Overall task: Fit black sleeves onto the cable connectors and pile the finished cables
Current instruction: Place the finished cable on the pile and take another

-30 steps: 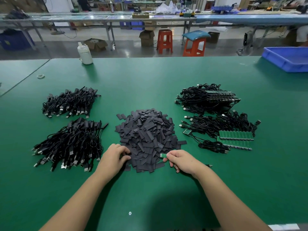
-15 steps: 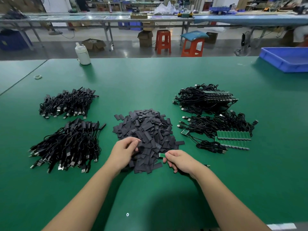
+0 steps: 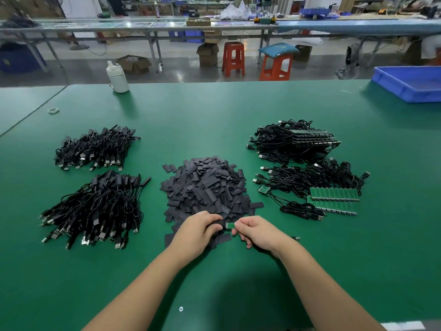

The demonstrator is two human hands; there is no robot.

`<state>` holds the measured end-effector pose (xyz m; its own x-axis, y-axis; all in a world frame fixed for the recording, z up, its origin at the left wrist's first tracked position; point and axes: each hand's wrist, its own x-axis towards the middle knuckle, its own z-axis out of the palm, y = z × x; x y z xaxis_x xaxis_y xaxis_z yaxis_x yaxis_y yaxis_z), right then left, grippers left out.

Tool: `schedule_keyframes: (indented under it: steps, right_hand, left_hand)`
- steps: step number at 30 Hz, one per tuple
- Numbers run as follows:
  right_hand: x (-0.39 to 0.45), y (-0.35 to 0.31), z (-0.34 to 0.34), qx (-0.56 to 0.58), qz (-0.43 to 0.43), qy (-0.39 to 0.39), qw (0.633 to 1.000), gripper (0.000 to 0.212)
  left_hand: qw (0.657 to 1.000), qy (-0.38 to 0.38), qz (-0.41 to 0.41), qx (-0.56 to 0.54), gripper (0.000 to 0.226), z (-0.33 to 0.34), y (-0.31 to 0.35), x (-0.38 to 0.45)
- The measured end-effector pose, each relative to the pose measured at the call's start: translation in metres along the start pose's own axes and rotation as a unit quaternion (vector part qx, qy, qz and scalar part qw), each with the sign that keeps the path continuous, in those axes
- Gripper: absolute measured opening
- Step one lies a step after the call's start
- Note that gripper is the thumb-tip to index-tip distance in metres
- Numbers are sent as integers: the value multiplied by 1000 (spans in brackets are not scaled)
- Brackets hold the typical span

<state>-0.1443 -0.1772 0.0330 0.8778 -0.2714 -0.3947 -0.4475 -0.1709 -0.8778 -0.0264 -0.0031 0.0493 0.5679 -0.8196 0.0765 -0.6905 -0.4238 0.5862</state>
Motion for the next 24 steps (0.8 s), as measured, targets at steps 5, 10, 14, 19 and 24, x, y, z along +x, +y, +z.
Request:
schedule_keyframes:
  steps: [5,10,14,19,24]
  right_hand:
    - [-6,-1,4,-72,-38,28,996,18]
    - [-20,0,7,-259,-201,196,924,19]
    - [-30,-4,11,-292,-284,271,872,19]
    - [-34,-8,14,-327,-336,304,830,22]
    - [-37,-12,16,-332,-338,321,820,24]
  left_hand:
    - [995,30,-43,-90,16,0,-4,-3]
    - [966,-12,-96,-241,25,0,-4,-2]
    - [938,-34,-97,-331,24,5,0,-1]
    - [906,-25,-112,-408,22,6,4,0]
    - [897,-18,-127,-424,24,4,0,0]
